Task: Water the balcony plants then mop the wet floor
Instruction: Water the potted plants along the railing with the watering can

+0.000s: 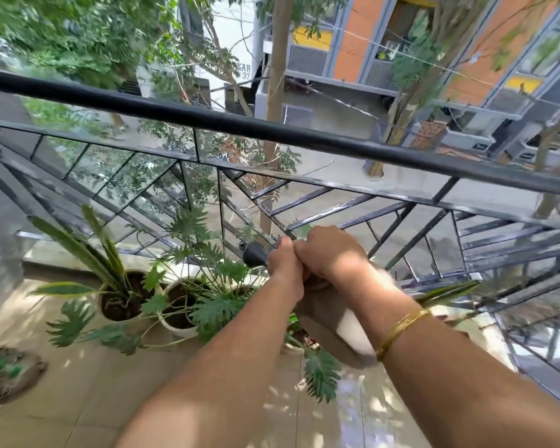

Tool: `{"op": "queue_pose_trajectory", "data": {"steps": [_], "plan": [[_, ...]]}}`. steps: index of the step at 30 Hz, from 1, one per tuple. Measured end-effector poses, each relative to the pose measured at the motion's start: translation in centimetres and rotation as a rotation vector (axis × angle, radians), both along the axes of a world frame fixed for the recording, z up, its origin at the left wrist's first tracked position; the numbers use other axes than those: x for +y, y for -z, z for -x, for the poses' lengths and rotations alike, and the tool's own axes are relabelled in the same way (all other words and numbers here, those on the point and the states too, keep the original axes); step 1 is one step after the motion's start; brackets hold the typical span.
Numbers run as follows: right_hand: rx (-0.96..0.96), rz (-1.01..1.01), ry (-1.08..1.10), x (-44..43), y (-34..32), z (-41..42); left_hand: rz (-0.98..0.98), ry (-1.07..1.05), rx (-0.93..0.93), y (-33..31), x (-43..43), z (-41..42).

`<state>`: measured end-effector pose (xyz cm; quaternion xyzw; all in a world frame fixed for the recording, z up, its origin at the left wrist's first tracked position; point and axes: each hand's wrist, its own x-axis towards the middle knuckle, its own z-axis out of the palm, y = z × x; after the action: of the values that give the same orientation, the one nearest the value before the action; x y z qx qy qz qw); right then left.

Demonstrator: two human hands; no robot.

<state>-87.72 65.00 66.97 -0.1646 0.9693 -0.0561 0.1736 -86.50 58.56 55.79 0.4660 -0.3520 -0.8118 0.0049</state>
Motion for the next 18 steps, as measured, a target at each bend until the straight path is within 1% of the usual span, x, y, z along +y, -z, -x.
{"op": "queue_pose_trajectory", "data": {"steps": [2,5,13,15,18], "plan": [[-0.004,0.021,0.001,0.5,-0.3,-0.2,0.042,0.010,0.033,-1.8,0.2,-0.9],[-0.026,0.026,-0.013,1.2,-0.8,-0.5,-0.049,0.001,0.078,-2.3,0.9,-1.2],[-0.025,0.019,-0.057,0.5,-1.5,-1.4,0.057,-0.041,0.107,-3.0,0.4,-2.4],[-0.008,0.023,-0.086,-0.2,-2.3,-1.7,0.078,-0.061,0.081,-3.6,-0.7,-2.5],[0.047,0.103,-0.100,-1.3,-3.7,-2.2,0.114,-0.068,0.102,-5.8,-2.6,-3.1]]}}
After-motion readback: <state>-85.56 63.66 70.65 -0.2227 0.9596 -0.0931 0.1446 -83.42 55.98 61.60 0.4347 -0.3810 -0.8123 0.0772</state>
